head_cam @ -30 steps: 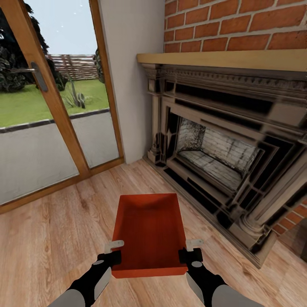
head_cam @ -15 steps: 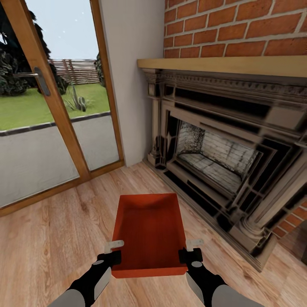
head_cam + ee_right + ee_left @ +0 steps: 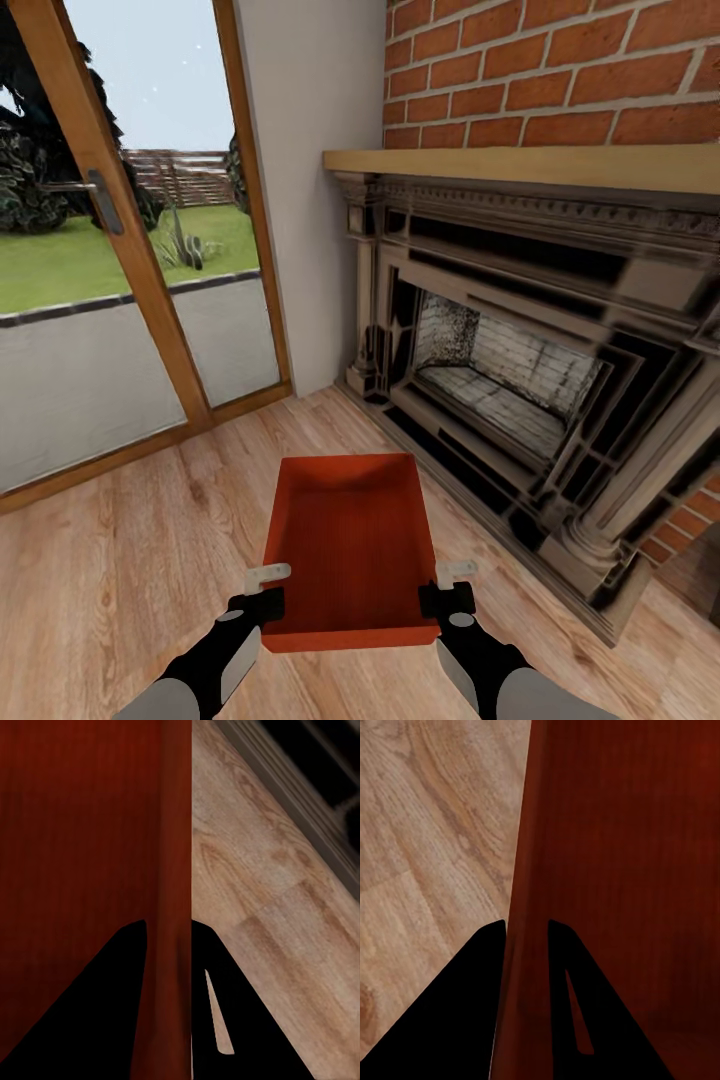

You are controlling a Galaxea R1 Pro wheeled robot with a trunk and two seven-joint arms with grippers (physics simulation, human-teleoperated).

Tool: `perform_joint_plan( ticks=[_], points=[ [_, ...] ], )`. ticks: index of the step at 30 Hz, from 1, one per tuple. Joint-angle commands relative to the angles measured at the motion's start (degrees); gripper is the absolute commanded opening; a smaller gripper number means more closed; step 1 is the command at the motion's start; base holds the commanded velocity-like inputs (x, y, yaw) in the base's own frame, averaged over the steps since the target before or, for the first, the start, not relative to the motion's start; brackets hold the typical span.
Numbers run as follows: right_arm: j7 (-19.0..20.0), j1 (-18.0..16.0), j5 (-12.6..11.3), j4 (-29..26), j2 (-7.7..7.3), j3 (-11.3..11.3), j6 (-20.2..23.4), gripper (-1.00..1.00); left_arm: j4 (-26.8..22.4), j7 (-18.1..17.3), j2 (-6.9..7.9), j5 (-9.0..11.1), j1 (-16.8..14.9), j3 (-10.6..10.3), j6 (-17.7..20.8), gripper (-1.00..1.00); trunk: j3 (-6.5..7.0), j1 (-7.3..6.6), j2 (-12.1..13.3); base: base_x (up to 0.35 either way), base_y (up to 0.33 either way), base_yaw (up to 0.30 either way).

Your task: Move the two storage containers from the living room to the garage. In the garage, place one container on the floor and stack the other container on top of it (either order is fine).

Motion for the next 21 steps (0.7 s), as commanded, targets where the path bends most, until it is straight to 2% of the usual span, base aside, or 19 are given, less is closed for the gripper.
perform_joint_plan(
  ticks=[1,21],
  points=[
    [-0.47,-0.07,0.45,-0.12,0.01,-0.92,-0.40,-1.00,0.04,0.73,0.01,0.77,0.02,-0.24,0.32,-1.00,0.05,0.00,-0.02,0.000,0.000,0.000],
    [-0.47,-0.07,0.52,-0.12,0.01,-0.94,-0.40,-1.00,0.07,0.73,0.07,0.85,0.02,-0.23,0.32,-1.00,1.81,0.00,-0.02,0.000,0.000,0.000]
  ],
)
